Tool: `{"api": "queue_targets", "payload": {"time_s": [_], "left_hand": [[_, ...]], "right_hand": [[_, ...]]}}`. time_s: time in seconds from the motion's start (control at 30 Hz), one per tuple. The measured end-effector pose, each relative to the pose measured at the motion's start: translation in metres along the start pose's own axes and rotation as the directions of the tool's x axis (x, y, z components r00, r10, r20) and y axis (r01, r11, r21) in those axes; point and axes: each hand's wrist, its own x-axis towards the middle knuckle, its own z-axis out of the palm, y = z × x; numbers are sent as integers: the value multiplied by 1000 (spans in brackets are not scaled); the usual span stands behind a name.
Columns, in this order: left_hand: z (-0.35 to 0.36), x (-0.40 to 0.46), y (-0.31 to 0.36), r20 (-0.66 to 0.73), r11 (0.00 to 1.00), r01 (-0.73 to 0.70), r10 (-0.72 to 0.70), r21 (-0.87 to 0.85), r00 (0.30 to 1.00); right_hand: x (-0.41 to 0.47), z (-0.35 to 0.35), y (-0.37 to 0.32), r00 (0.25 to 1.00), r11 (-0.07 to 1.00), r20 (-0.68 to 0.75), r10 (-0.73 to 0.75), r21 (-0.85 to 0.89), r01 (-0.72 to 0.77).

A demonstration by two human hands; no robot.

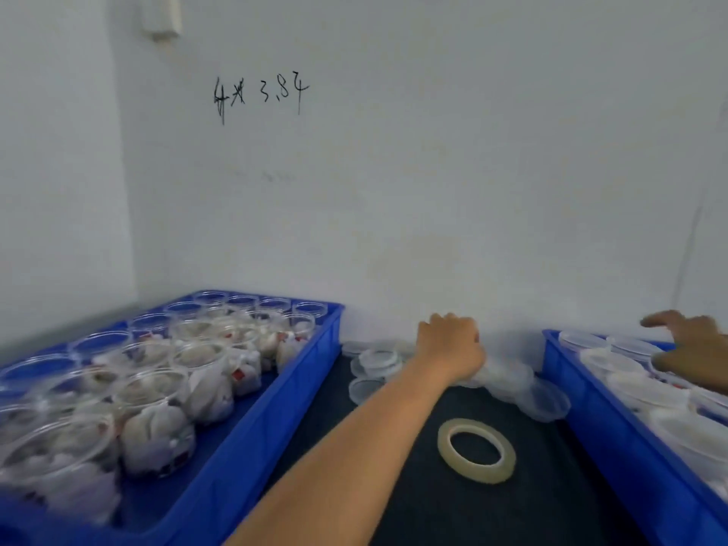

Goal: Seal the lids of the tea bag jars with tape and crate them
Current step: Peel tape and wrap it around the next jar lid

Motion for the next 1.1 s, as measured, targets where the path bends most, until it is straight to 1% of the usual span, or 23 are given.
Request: {"api": "queue_targets", "payload": {"time_s": [0.03,0.1,0.2,0.27,0.33,0.37,0.43,0.5,0.6,0.67,0.7,0.77,0.83,0.93,1.0,1.07,1.1], "left_hand": [[-12,-6,-25,-9,998,62,-62,-12,998],[-34,-19,-70,-26,983,180,-181,-18,983],[-57,-41,-132,-8,942,336,-336,20,942],[-67,-54,-170,9,911,410,-411,43,912],[-74,-63,-203,31,879,473,-475,56,879],[-75,-66,-217,45,866,498,-499,35,865],[-73,-70,-239,68,843,535,-531,-59,844],[-70,-70,-256,83,803,577,-571,-152,817],[-62,-58,-277,102,773,598,-591,-213,800],[-56,-44,-283,151,747,606,-589,-272,794],[-51,-35,-286,165,749,597,-575,-289,801],[-44,-18,-291,135,805,542,-525,-244,840],[-37,-4,-298,113,839,513,-501,-182,858],[-26,9,-305,151,852,511,-494,-112,856],[-20,13,-310,194,850,524,-506,-55,840],[-14,15,-315,208,850,526,-514,-7,832],[-11,15,-317,192,856,518,-507,-6,840]], "right_hand": [[-4,6,-29,996,997,55,-76,5,75],[-20,20,-88,959,971,167,-231,109,215],[-33,56,-164,875,917,288,-389,210,338],[-42,80,-206,826,896,359,-433,270,353],[-47,102,-241,798,882,391,-459,305,358],[-47,113,-254,787,879,407,-464,323,350],[-45,132,-276,773,869,418,-477,355,344],[-38,151,-294,780,860,405,-476,402,315],[-24,181,-315,815,850,370,-446,460,256],[-12,201,-328,828,844,353,-435,481,239],[-6,210,-334,832,840,345,-435,487,237],[6,228,-348,835,835,334,-438,496,239],[15,242,-361,830,841,337,-445,476,258],[23,260,-377,809,861,368,-459,408,303],[27,272,-386,794,873,393,-464,355,334],[30,284,-391,794,894,416,-443,265,361],[31,288,-392,802,906,421,-424,200,373]]}}
